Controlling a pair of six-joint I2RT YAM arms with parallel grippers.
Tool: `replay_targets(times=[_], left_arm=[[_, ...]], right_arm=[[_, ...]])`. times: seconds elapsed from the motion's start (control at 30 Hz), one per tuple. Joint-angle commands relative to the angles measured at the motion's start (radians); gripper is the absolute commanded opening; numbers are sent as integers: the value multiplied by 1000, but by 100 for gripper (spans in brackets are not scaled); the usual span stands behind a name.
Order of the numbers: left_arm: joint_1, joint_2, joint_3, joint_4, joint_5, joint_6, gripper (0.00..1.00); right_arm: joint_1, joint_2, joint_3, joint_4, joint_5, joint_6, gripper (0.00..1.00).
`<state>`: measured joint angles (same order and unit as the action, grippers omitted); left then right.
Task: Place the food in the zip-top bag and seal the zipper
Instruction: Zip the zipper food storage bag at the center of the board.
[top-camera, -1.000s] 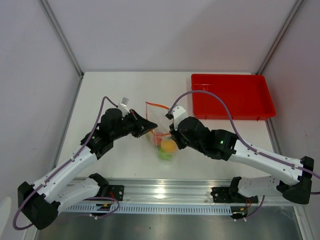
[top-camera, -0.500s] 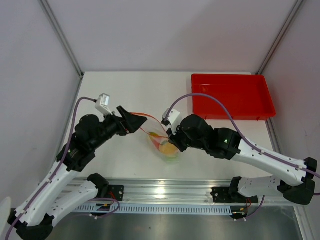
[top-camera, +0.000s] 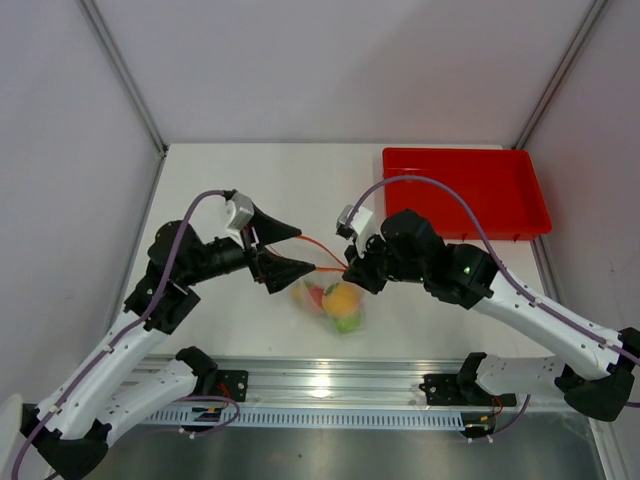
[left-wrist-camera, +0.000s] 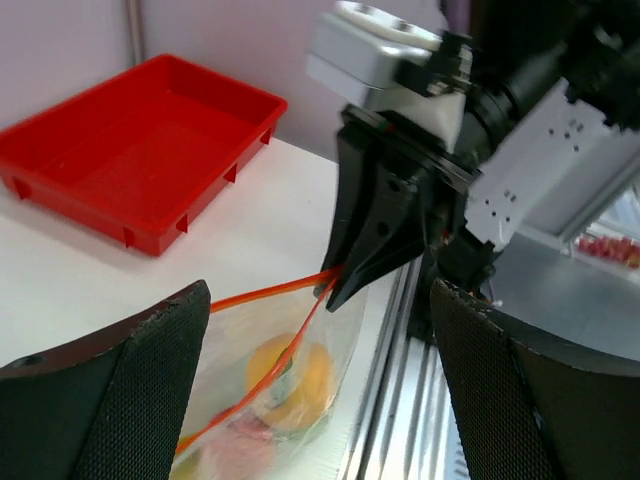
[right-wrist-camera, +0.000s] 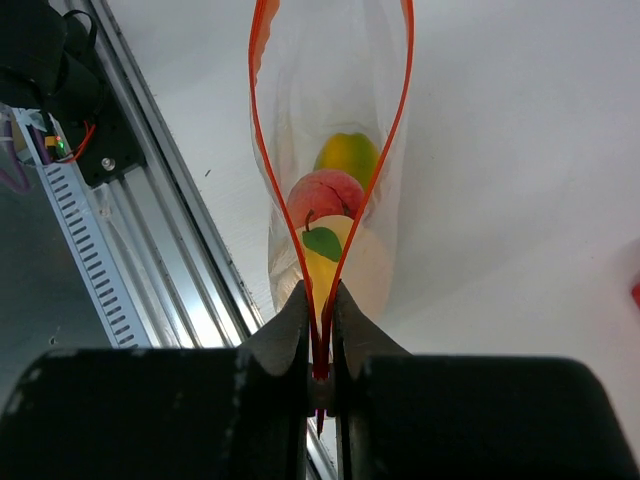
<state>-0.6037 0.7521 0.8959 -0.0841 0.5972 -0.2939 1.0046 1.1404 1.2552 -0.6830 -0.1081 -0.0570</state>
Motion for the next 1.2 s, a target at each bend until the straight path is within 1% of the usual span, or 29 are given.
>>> replay_targets(times=[0.0,0.1,0.17,0.2,0.3,0.33,0.47,0.6,0.7,0.77,0.93,1.03,1.07,1.17], left_arm=[[-5,7,-2,106,200,205,92],[-4,29,-20,119,240,335,91],[-5,77,-5,101,275,378,90],[-4,99,11,57,283,390,90],[-4,182,72,-2,337,447,87],[-4,200,99,-12,369,453,86],[-5,251,121,-20,388,473,85],[-5,325,167,-75,420,506,85],[-4,369,192,-120,487,513,83],[-5,380,186,-120,538,501,83],[-34,395,167,-127,543,504,82],[-48,408,172,-154,520,515,75],[-48,412,175,-169,517,516,70],[-54,415,169,-177,498,515,65]], right_arm=[[-29,-25,15,37,-107,-12,0],[-40,-28,4,40,-137,-17,0],[-44,-28,6,39,-151,-18,0],[-44,-28,7,37,-159,-20,0],[-50,-34,7,27,-177,-30,0],[-52,-39,6,23,-177,-32,0],[-60,-44,4,22,-197,-41,0],[-64,-37,6,23,-226,-49,0],[-72,-27,9,22,-237,-53,0],[-77,-18,12,20,-249,-56,0],[-83,-14,10,25,-268,-60,0],[-84,-14,10,31,-272,-60,0],[-86,-13,10,33,-272,-60,0],[-87,-11,13,30,-272,-60,0]])
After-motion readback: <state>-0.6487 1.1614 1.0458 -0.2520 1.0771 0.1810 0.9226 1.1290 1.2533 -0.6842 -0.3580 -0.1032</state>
